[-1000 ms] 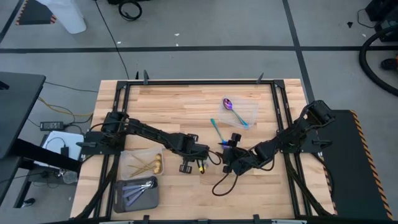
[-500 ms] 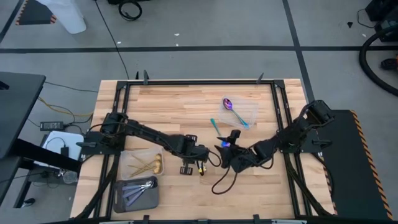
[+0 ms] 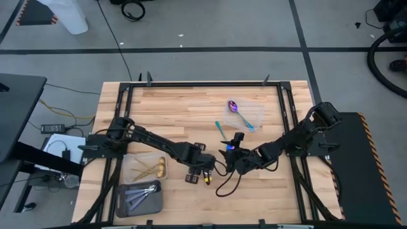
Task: Sort silverware by color (type)
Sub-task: Put the purple spoon into the black bin
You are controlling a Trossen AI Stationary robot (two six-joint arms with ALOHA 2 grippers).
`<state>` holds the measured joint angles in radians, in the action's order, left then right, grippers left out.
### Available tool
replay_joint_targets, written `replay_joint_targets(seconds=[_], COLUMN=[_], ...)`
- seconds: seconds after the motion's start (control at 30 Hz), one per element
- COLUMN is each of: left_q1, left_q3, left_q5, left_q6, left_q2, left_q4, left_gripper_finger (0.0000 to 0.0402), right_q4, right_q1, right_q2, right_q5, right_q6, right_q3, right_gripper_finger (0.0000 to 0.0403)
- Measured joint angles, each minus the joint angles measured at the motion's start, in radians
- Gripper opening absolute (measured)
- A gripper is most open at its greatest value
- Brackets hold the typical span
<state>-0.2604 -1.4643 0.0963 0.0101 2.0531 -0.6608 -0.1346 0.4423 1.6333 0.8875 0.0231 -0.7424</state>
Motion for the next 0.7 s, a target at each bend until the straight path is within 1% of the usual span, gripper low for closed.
replay_joint_targets(seconds=[0.13, 0.3, 0.4, 0.5, 0.7], left_q1=[-0.006, -0.01, -0.012, -0.013, -0.013], left_q3=[0.0, -0.002, -0.006, -0.006, -0.006], left_q5=[-0.019, -0.019, -0.018, -0.018, -0.026], left_q6=[-0.016, -0.019, -0.025, -0.026, -0.05], left_q2=[0.024, 0.051, 0.062, 0.068, 0.071], left_q4=[0.002, -0.006, -0.022, -0.032, -0.049], left_gripper_finger=[0.0155, 0.0155, 0.0147, 0.0119, 0.0035], right_q4=[0.005, 0.006, 0.007, 0.009, 0.008], right_q1=[0.0, 0.0, 0.001, 0.002, 0.002], right_q2=[0.0, 0.0, 0.0, 0.0, 0.0], right_q5=[-0.003, -0.019, -0.027, -0.029, -0.029], right_q6=[0.009, 0.028, 0.034, 0.037, 0.038], right_q3=[0.0, 0.0, 0.0, 0.0, 0.0], right_gripper_finger=[0.0208, 0.0208, 0.0208, 0.0208, 0.0208])
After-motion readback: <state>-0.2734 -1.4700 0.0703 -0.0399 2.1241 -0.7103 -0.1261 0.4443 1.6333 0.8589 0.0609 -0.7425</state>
